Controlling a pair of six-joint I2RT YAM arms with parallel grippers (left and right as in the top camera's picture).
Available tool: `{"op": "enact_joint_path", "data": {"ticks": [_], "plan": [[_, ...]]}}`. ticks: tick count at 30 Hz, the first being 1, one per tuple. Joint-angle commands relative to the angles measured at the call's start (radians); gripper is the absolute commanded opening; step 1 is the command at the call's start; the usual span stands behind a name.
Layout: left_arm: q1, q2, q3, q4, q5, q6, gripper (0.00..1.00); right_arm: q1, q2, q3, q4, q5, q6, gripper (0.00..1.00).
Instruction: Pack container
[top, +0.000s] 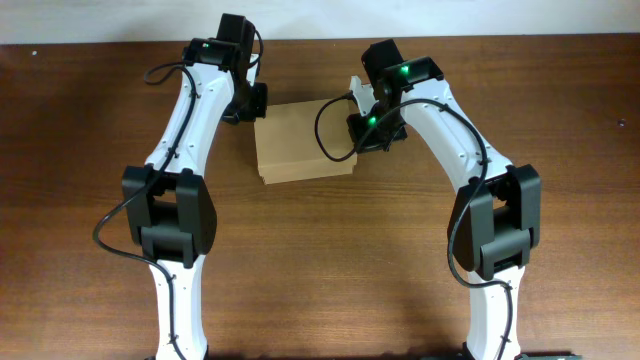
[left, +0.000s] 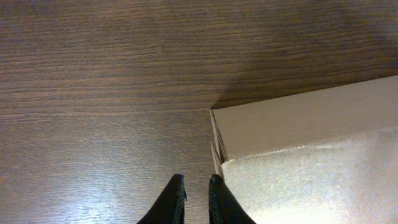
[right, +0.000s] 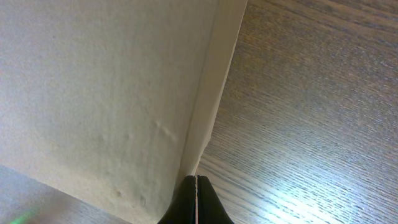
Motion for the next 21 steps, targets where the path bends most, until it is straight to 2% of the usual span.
{"op": "enact_joint_path", "data": {"ticks": [1, 6, 12, 16, 21], "plan": [[0.008, 0.024, 0.024, -0.017, 0.019, 0.018, 0.14, -0.032, 0.011, 0.017, 0.006, -0.009, -0.008, 0.04], [0.040, 0.024, 0.156, -0.097, 0.034, 0.018, 0.13, -0.121, 0.004, 0.120, -0.038, 0.014, -0.019, 0.04], [0.106, -0.008, 0.407, -0.195, 0.033, 0.031, 0.13, -0.205, 0.000, 0.373, -0.194, 0.147, -0.101, 0.04], [0.134, -0.094, 0.420, -0.214, 0.025, 0.059, 0.13, -0.238, -0.019, 0.525, -0.274, 0.182, -0.093, 0.04], [0.154, -0.220, 0.420, -0.222, -0.041, 0.078, 0.15, -0.261, -0.140, 0.570, -0.286, 0.183, -0.092, 0.04]]}}
